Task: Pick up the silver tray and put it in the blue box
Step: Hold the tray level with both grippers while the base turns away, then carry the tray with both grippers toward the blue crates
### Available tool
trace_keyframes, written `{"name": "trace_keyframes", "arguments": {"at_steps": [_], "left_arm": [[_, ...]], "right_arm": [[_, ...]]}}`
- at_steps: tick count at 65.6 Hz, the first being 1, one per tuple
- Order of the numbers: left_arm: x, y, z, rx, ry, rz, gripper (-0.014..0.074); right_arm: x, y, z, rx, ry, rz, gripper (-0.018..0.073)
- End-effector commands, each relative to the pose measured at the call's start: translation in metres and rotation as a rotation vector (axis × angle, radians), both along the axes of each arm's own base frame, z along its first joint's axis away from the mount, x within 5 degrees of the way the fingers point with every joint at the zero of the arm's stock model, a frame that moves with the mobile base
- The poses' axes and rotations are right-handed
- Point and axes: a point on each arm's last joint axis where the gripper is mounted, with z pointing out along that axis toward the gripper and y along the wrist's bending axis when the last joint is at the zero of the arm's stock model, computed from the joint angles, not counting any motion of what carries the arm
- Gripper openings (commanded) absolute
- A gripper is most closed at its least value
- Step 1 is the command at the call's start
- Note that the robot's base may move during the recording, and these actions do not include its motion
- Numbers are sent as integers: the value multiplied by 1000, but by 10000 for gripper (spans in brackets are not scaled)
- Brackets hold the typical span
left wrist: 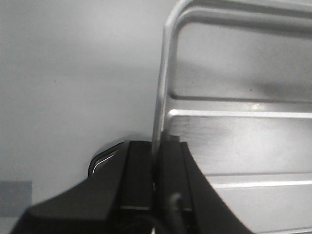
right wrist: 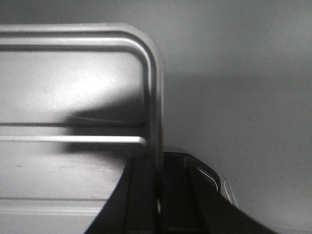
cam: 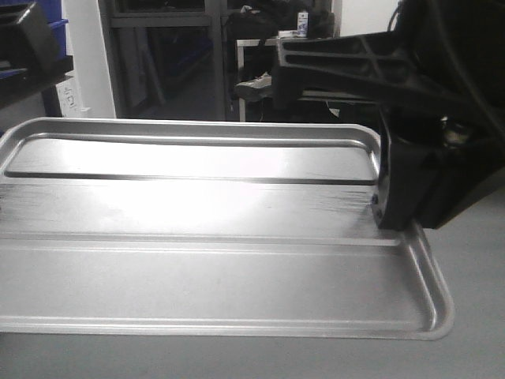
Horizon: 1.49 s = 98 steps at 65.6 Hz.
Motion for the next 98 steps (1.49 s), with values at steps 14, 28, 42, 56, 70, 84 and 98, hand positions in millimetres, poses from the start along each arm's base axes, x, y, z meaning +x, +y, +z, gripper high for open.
{"name": "trace_keyframes", "arguments": {"at_steps": [14,28,42,56,70,84,98], "left_arm": [[2,3,11,-6,-48,6,-104],[2,3,11,-6,-48,6,-104],[2,3,11,-6,-48,6,-104],[2,3,11,-6,-48,6,-104],[2,3,11,-6,-48,6,-104],[2,3,11,-6,-48,6,-104],[2,3,11,-6,-48,6,-104]], "right_arm": [[1,-9,14,-33,-45,-11,57],[0,-10,13,-43,-39,-15,57],[0,-10,13,-44,-38,-15,57],[0,-10,13,-48,-36,-17,57],[0,-10,13,-49,-36,-18,57],[0,-11,13,-50,-35,-18,57],[0,-11,13,-54,-33,-20,57]]}}
